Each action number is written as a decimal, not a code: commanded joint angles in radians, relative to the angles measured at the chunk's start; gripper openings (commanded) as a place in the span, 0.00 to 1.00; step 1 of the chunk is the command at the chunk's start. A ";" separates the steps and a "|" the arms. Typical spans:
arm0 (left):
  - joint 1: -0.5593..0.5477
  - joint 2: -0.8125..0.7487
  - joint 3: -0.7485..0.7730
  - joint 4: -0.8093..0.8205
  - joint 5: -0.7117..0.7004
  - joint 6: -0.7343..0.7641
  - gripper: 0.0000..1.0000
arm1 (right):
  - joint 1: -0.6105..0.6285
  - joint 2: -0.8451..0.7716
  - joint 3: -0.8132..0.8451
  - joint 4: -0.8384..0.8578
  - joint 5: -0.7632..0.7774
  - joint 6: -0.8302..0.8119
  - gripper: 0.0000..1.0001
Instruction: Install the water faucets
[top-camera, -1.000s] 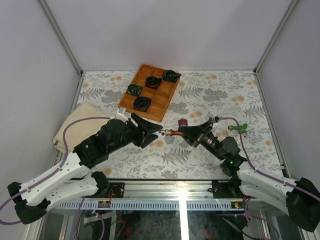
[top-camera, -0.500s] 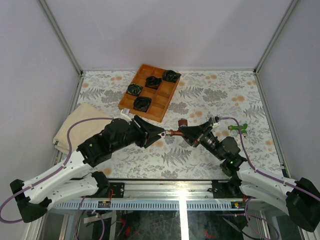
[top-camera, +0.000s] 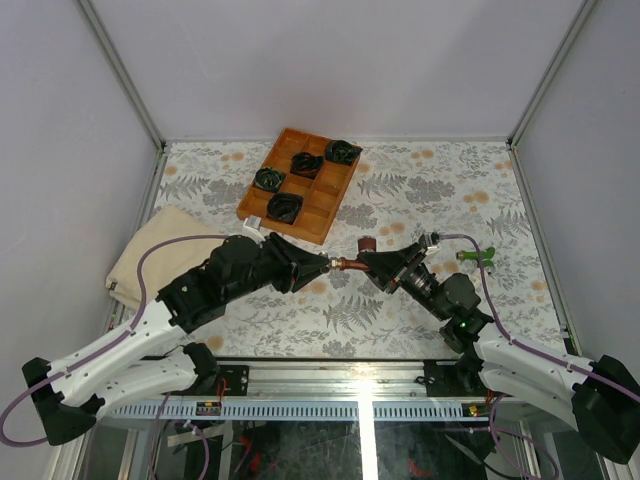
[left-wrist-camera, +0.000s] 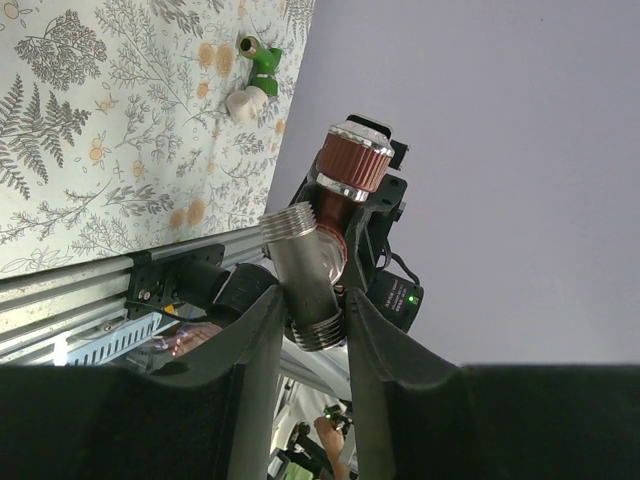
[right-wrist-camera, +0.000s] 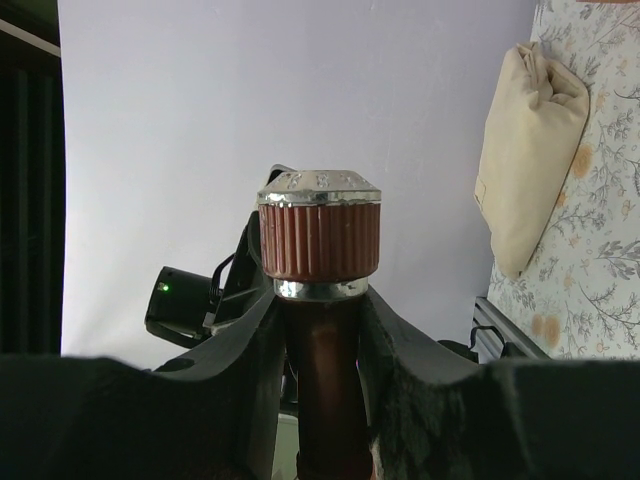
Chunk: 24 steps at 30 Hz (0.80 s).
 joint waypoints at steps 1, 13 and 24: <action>0.008 0.010 -0.015 0.065 0.015 0.001 0.25 | 0.011 -0.021 0.017 0.111 0.005 -0.003 0.00; 0.008 0.016 -0.102 0.272 0.026 0.096 0.01 | 0.010 -0.021 0.025 0.104 -0.010 0.015 0.00; 0.008 0.006 -0.180 0.498 -0.011 0.414 0.00 | 0.011 -0.020 0.028 0.118 -0.019 0.054 0.00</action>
